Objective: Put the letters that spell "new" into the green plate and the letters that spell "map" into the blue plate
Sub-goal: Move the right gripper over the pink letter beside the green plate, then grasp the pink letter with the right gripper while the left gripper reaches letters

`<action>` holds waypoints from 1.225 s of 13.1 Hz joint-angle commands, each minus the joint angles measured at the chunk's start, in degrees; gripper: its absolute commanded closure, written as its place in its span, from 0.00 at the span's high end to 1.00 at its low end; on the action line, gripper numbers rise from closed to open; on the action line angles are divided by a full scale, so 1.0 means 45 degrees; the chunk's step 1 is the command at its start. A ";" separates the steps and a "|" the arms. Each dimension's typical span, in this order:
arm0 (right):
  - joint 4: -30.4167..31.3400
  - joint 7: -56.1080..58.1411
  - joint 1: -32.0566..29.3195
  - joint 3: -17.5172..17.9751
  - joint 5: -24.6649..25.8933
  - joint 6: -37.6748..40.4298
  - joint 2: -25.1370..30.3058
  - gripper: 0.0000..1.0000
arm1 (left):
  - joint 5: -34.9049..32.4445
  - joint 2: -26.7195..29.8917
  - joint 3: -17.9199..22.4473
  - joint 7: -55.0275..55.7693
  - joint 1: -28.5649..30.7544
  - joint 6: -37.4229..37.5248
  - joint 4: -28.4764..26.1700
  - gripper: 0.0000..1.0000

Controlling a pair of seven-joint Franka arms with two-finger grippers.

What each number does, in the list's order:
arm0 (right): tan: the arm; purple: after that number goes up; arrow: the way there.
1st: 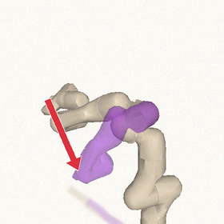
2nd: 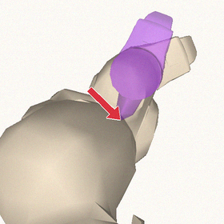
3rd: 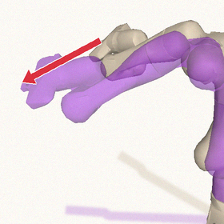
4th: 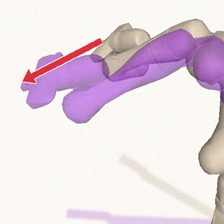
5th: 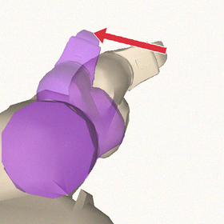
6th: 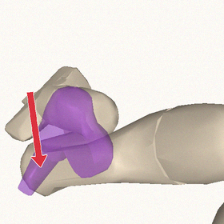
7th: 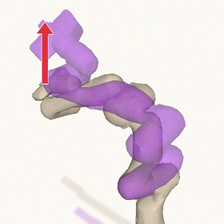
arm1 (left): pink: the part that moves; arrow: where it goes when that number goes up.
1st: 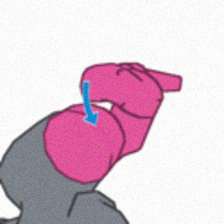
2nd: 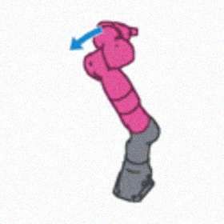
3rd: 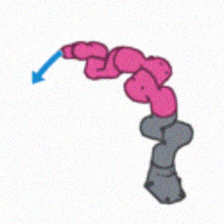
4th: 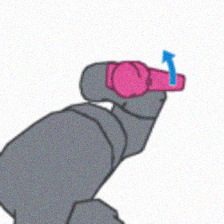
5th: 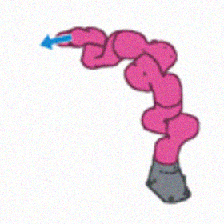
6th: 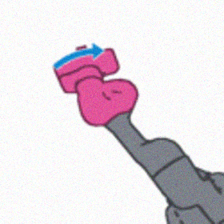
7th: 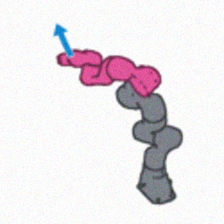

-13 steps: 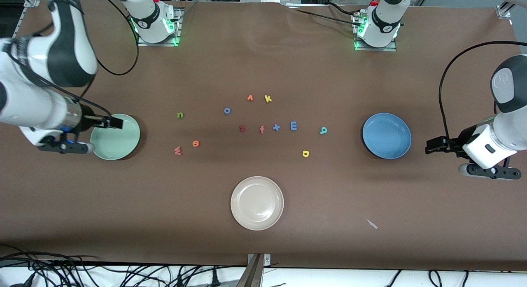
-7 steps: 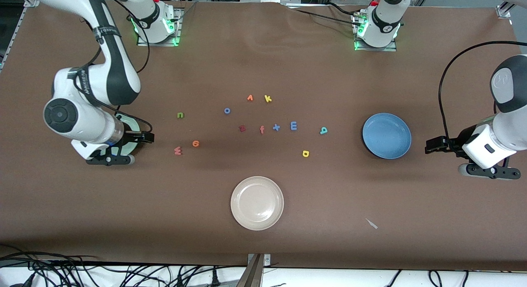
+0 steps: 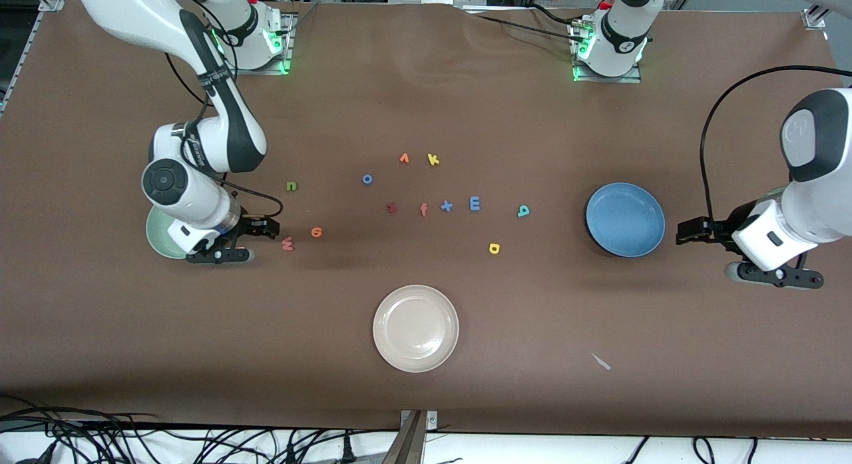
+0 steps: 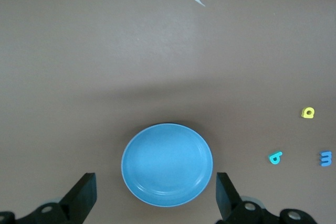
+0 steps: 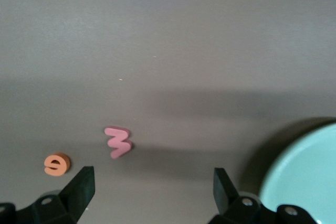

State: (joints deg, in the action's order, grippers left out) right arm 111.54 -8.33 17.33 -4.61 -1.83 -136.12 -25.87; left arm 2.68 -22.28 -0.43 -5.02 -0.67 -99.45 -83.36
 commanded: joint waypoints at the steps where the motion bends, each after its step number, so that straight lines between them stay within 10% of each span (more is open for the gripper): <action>1: 0.0037 -0.0062 -0.0004 0.0205 -0.0179 -0.0919 -0.0401 1.00 | 0.0264 0.0108 0.0056 0.0645 -0.0552 0.0068 -0.0497 1.00; 10: -0.0080 -0.0902 -0.0023 0.0770 -0.0179 -0.2369 -0.1632 0.94 | 0.0402 0.0459 -0.2129 0.4138 -0.0632 -0.0417 -0.2468 1.00; 16: -0.0080 -0.0727 -0.0081 0.0947 -0.0179 -0.2349 -0.1926 0.66 | 0.0304 0.0518 -0.3770 0.7166 -0.0651 -0.5372 -0.6117 1.00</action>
State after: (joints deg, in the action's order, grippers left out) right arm 111.57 -11.70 17.40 -1.02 -1.98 -145.94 -33.92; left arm 2.71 -22.19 -16.06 24.53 -3.77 -117.41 -104.36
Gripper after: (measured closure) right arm 0.238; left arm 0.000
